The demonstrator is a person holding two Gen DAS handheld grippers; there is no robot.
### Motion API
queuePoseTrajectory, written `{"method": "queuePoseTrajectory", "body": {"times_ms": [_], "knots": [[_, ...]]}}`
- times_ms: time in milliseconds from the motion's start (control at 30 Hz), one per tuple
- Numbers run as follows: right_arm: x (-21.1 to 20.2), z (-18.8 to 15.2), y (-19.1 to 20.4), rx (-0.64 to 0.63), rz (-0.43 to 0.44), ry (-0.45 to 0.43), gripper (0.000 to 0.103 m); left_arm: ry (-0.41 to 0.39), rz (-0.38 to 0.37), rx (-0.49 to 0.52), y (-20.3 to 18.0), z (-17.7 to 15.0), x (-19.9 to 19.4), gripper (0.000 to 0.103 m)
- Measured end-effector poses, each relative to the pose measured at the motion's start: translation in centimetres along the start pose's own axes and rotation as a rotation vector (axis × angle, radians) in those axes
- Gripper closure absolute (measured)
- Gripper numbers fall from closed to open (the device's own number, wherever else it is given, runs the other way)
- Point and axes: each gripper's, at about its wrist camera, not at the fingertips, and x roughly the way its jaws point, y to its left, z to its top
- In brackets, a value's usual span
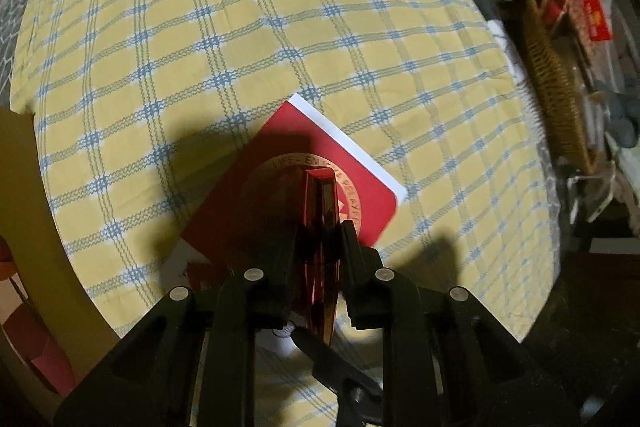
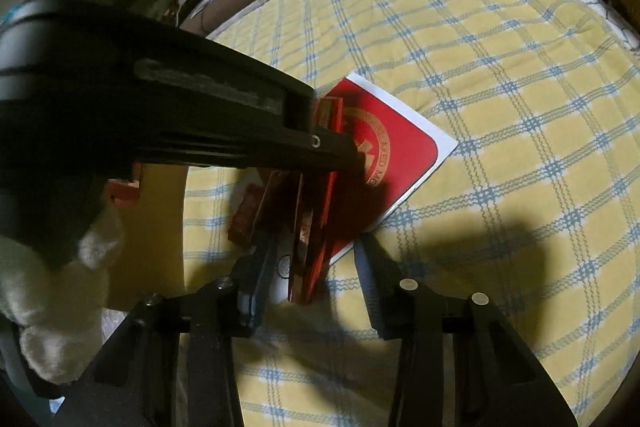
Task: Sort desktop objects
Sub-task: 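Grasp the red pen lying on the red card with the left tool, then carry the red pen into the box and open the left tool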
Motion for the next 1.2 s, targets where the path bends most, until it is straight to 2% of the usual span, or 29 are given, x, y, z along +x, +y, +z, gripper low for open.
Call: {"method": "queuePoseTrajectory", "body": {"times_ms": [100, 233, 300, 367, 400, 700, 967, 1100, 1200], "knots": [[0.0, 0.0, -0.3, 0.036, 0.072, 0.005, 0.061, -0.004, -0.036, 0.008, -0.4, 0.7, -1.0, 0.084], [-0.4, 0.1, -0.2, 0.059, 0.140, -0.005, 0.062, -0.020, -0.037, 0.014, -0.5, 0.3, -2.2, 0.084], [-0.7, 0.1, 0.0, 0.058, 0.150, -0.017, 0.067, -0.026, -0.040, 0.008, -1.1, 0.9, -1.8, 0.084], [-1.0, -0.1, 0.3, 0.049, 0.138, -0.029, 0.082, -0.029, -0.047, 0.005, -1.4, 0.9, -2.0, 0.084], [-1.1, -0.1, 0.4, 0.042, 0.128, -0.027, 0.083, -0.031, -0.044, 0.007, -1.5, 0.9, -2.1, 0.084], [-3.1, 0.1, 3.2, -0.003, 0.154, -0.034, 0.083, -0.070, -0.043, 0.015, -1.5, -1.0, -5.9, 0.084], [-7.7, 0.5, 9.4, -0.120, 0.144, -0.038, 0.080, -0.141, -0.097, 0.008, -0.2, -3.4, -12.7, 0.084], [-9.4, 0.4, 14.1, -0.203, 0.128, -0.039, 0.078, -0.187, -0.123, -0.007, 1.7, -4.9, -16.6, 0.084], [-9.9, 0.5, 17.1, -0.229, 0.153, -0.041, 0.078, -0.223, -0.140, -0.031, 3.8, -6.3, -19.4, 0.084]]}}
